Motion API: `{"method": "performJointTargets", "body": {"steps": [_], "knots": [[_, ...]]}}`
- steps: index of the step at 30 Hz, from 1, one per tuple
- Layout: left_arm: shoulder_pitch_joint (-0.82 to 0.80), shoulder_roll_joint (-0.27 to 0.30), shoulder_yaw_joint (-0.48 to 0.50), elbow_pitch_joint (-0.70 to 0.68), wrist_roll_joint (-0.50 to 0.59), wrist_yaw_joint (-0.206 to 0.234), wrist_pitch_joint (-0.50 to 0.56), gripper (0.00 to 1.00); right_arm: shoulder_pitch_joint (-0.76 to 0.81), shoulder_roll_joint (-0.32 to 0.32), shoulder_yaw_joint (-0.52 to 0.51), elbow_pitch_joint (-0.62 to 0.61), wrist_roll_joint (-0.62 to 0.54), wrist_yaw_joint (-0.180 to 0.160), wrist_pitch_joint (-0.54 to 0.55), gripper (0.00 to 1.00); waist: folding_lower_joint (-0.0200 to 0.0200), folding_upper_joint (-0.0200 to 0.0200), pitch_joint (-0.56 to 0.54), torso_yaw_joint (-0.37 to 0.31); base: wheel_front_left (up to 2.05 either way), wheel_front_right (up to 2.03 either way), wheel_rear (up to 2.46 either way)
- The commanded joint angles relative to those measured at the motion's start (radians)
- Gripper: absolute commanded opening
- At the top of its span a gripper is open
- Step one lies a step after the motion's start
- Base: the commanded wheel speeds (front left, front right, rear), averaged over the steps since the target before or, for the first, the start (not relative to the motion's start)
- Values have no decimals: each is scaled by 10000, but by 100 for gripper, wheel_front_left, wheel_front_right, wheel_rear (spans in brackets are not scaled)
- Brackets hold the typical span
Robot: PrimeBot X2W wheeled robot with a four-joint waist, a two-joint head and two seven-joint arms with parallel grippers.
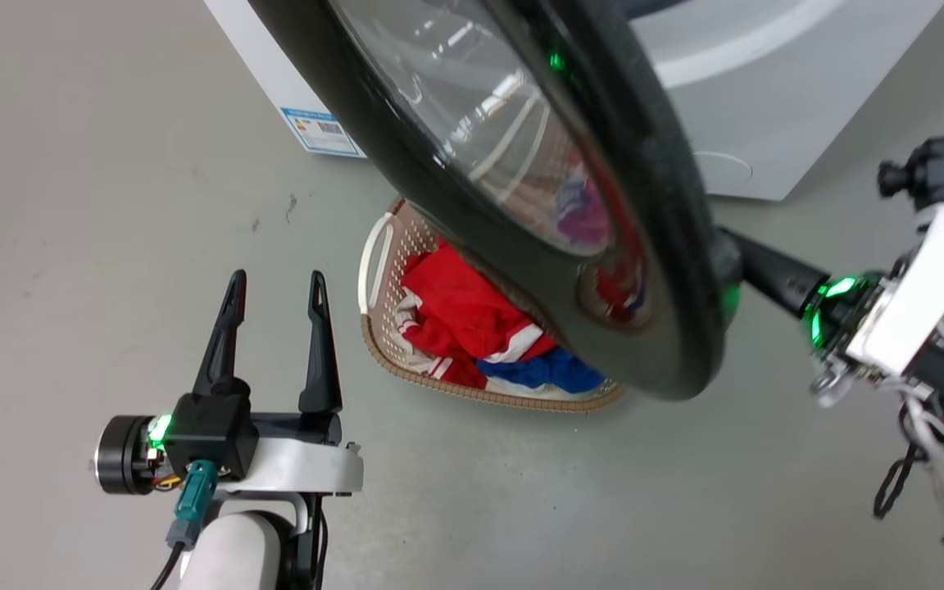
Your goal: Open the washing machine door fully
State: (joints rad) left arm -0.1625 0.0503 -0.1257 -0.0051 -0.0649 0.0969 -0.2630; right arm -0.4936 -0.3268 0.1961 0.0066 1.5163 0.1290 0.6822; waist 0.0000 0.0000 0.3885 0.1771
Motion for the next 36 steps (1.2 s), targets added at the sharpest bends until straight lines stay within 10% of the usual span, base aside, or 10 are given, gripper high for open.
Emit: {"method": "performJointTargets", "body": {"steps": [1,36], "knots": [[125,1,10,29,23,-25,-28,100,234,111,83,-88,97,32,-16,0,0,0,-124,21,0,0,0],[1101,-1,8,365,336,-257,-28,100,3138,1813,2166,-320,393,29,-638,0,0,0,-1928,301,0,0,0]]}}
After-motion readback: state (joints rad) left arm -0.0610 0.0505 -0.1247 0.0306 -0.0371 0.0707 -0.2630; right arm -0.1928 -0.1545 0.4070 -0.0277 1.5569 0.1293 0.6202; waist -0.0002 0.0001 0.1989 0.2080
